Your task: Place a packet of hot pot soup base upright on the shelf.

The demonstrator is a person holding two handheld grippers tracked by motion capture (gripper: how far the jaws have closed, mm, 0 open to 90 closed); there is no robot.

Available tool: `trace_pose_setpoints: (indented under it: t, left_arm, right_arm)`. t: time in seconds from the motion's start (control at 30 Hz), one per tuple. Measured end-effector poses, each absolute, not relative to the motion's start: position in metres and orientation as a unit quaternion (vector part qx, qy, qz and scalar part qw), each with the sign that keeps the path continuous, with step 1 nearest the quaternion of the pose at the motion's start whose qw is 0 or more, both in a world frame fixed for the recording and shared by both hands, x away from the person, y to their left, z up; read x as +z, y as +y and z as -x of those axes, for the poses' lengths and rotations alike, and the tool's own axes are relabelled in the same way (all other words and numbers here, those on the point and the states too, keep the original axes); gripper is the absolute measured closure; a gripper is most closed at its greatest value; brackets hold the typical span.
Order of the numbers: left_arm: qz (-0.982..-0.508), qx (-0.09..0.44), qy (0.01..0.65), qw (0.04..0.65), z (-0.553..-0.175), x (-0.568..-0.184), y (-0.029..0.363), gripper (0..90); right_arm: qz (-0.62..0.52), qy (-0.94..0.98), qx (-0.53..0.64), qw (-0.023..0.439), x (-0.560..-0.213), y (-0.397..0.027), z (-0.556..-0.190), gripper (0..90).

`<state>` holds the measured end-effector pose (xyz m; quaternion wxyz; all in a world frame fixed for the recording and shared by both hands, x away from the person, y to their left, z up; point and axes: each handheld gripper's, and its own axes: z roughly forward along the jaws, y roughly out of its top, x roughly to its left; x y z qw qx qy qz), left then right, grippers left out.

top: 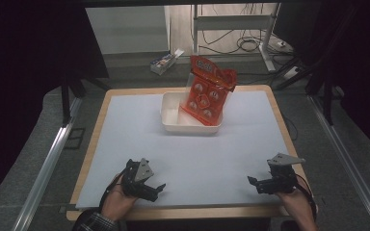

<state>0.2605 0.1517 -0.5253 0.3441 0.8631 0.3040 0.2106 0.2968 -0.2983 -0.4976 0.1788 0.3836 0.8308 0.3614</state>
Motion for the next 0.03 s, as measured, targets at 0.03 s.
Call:
trace_pose_setpoints:
  t: [0.03]
  left_arm:
    - [-0.864, 0.212, 0.304, 0.34, -0.2607, -0.5252, 0.1512, 2.0]
  right_arm:
    - [-0.384, 0.831, 0.36, 0.18, -0.4979, -0.2984, -0.297, 0.2]
